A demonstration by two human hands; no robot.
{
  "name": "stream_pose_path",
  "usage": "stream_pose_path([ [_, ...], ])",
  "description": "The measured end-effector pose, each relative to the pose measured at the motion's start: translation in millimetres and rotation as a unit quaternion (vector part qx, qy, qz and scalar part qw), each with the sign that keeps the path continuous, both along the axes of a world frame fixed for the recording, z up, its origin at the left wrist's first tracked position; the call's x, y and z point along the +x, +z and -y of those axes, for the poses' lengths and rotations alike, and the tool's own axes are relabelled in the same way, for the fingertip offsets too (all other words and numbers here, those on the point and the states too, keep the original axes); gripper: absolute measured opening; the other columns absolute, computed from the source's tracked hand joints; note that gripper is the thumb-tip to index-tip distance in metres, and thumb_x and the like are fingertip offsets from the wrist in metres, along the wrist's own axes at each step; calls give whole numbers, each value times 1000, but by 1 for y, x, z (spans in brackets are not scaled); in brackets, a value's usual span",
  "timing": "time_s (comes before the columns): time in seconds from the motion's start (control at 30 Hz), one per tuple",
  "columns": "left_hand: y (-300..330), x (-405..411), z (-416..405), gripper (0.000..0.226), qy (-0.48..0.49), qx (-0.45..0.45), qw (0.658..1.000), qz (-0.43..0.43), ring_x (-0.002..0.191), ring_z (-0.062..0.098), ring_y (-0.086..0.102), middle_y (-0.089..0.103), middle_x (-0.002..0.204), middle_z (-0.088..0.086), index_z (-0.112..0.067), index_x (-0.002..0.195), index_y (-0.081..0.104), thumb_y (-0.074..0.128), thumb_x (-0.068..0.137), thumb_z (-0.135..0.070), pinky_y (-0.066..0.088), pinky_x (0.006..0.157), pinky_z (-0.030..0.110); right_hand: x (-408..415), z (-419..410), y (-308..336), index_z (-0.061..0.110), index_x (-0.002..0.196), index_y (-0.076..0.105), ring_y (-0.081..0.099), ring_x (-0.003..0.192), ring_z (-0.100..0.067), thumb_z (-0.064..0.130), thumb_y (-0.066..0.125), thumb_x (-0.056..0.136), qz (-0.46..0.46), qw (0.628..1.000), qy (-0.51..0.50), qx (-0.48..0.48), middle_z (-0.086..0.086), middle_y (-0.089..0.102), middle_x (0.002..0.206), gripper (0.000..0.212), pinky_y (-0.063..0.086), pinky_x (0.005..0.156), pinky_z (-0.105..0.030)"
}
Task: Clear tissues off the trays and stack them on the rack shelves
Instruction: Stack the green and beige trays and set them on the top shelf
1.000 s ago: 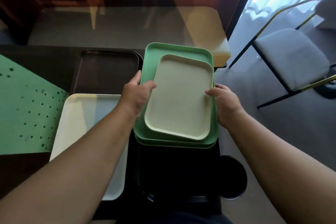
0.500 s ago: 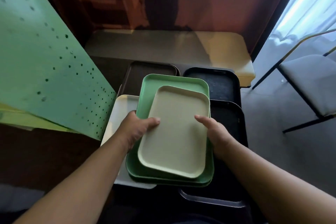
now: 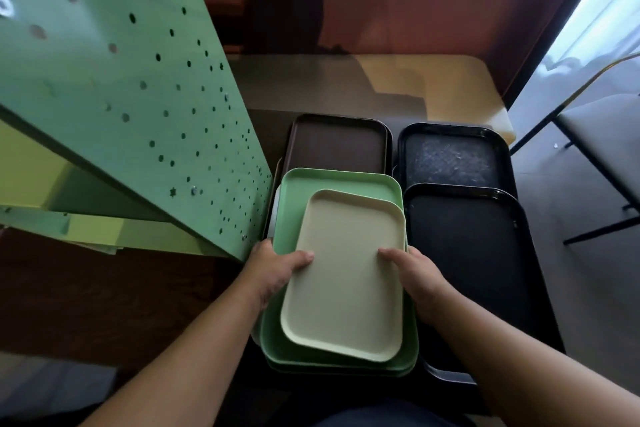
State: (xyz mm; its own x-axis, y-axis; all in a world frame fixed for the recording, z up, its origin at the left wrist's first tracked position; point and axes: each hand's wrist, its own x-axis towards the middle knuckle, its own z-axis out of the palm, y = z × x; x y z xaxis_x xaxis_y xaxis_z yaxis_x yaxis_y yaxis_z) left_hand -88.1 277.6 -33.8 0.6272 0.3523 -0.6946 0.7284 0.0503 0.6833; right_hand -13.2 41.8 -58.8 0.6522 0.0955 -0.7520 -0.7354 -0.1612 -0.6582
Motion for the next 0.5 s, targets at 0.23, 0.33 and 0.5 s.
stream_pose_path([
  [0.23,1,-2,-2,100,13,-27,999,-21,109,37,67,65,129,15,-11,145,42,83,63,-51,54,97,59,-1,-7,-4,9,125,61,75,99,-38,25,73,92,4,1000,1,-18,-19,76,111,39,59,94,-59],
  [0.33,1,-1,-3,96,14,-29,999,-24,106,35,68,67,125,14,-11,141,46,84,62,-50,55,97,56,-1,-7,-3,10,124,62,76,97,-38,25,73,92,-3,1000,-1,-22,-19,76,110,37,60,93,-58],
  [0.5,-16,3,-9,124,15,-23,999,-19,115,37,65,58,140,15,-12,148,41,81,42,-61,55,98,57,1,-8,-3,11,122,63,75,99,-39,25,73,92,-6,1000,-4,-22,-19,76,111,34,59,94,-60],
])
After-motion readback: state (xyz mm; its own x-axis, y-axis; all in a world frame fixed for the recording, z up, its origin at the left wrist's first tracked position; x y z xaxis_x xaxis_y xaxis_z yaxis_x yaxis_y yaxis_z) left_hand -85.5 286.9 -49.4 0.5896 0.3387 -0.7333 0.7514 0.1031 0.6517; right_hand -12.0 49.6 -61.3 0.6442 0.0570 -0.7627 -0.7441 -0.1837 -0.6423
